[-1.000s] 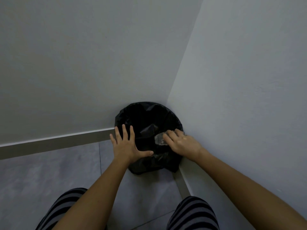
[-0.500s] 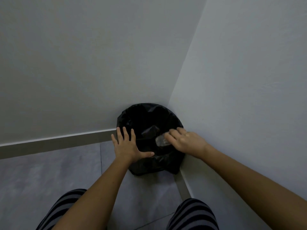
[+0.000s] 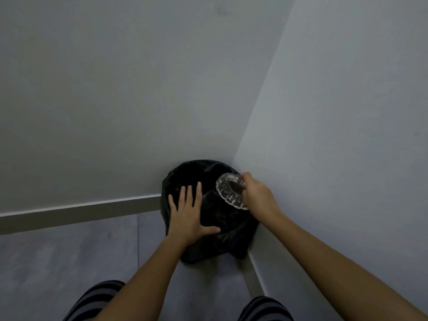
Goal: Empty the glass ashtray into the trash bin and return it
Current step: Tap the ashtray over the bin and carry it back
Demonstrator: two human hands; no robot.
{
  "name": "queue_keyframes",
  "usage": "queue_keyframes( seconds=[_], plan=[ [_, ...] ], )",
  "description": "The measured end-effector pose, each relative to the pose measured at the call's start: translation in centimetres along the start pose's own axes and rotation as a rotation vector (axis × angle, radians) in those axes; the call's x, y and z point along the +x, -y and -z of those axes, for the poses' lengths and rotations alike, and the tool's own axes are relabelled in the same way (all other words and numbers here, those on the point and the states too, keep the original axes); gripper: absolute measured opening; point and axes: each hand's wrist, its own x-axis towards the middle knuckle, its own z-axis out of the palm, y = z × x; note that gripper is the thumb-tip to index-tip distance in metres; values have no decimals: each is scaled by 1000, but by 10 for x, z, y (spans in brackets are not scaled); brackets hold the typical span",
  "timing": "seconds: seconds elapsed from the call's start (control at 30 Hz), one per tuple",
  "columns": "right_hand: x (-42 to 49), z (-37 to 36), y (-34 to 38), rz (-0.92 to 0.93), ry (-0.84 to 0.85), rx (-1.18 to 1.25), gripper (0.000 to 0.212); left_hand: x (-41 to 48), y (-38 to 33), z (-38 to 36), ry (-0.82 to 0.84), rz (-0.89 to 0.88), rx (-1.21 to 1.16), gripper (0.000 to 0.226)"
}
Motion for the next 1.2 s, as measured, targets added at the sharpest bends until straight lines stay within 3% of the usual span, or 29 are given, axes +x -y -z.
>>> queue_keyframes(
  seconds=[0.1, 0.2, 0.4, 0.5, 0.63, 0.8, 0.97, 1.2],
  plan=[
    [12, 2, 7, -266, -25, 381, 31, 13, -16, 12, 10, -102, -102, 139],
    [23, 7, 15, -407, 44, 734, 22, 27, -18, 26, 42, -82, -129, 137],
    [35, 73, 52, -390, 196, 942, 22, 20, -39, 95, -132, 3, -398, 125],
    [35, 130, 78, -307, 298, 907, 24, 8, -50, 163, -146, 44, -475, 111],
    [39, 221, 123, -109, 476, 799, 51, -19, -62, 265, -172, 83, -426, 101],
    [37, 327, 192, -33, 566, 917, 63, -54, -77, 397, -196, 45, -498, 108],
    [22, 421, 252, 168, 738, 849, 108, -109, -89, 514, -265, 88, -516, 101],
    [-9, 483, 336, 511, 803, 789, 102, -203, -89, 615, -420, 237, -297, 107]
  ],
)
